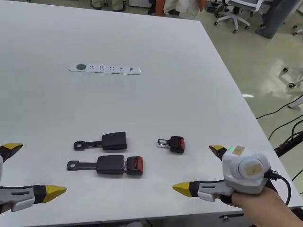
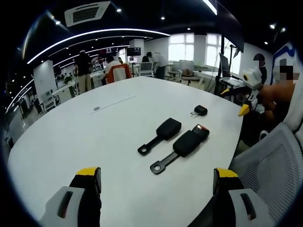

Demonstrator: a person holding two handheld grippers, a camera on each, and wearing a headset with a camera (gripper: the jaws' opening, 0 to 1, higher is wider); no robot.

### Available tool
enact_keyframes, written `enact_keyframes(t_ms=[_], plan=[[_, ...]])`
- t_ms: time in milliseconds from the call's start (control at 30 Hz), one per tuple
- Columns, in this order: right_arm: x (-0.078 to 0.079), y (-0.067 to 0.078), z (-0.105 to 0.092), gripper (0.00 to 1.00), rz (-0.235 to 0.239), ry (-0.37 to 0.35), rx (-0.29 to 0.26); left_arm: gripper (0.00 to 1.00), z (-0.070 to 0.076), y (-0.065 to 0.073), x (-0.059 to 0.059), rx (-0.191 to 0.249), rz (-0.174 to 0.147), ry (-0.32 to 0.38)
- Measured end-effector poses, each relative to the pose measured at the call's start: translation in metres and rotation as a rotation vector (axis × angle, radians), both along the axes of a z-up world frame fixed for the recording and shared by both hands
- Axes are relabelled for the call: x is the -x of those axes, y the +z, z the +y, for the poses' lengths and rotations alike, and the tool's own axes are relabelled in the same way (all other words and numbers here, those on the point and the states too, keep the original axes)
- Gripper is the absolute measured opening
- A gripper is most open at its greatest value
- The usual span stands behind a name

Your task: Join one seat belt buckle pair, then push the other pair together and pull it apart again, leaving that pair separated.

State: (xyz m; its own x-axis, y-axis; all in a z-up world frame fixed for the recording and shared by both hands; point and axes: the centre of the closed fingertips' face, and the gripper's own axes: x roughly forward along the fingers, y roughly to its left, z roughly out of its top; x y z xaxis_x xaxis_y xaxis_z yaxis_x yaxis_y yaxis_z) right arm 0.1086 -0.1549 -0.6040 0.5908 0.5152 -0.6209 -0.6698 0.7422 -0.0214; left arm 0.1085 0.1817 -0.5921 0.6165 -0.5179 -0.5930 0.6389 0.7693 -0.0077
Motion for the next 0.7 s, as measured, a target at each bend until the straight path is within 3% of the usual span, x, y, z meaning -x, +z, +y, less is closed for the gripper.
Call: enact_keyframes(t_ms=[267, 367, 567, 700], plan=[[0.000, -0.001, 0.002, 1.00, 0.007, 0.010, 0.013, 1.00, -0.002, -0.002, 0.000, 0.006, 0.005, -0.020], [-0.002, 0.004, 0.001, 1.00, 0.005, -0.003, -0.008, 1.00, -0.003, -0.003, 0.000, 0.009, 0.005, -0.023], [-0.001, 0.007, 0.000, 1.00, 0.001, -0.001, 0.016, 1.00, -0.009, -0.007, 0.003, 0.028, 0.018, -0.039], [-0.003, 0.016, 0.000, 1.00, -0.022, -0.012, 0.002, 1.00, -0.007, -0.007, 0.002, 0.025, 0.015, -0.037]])
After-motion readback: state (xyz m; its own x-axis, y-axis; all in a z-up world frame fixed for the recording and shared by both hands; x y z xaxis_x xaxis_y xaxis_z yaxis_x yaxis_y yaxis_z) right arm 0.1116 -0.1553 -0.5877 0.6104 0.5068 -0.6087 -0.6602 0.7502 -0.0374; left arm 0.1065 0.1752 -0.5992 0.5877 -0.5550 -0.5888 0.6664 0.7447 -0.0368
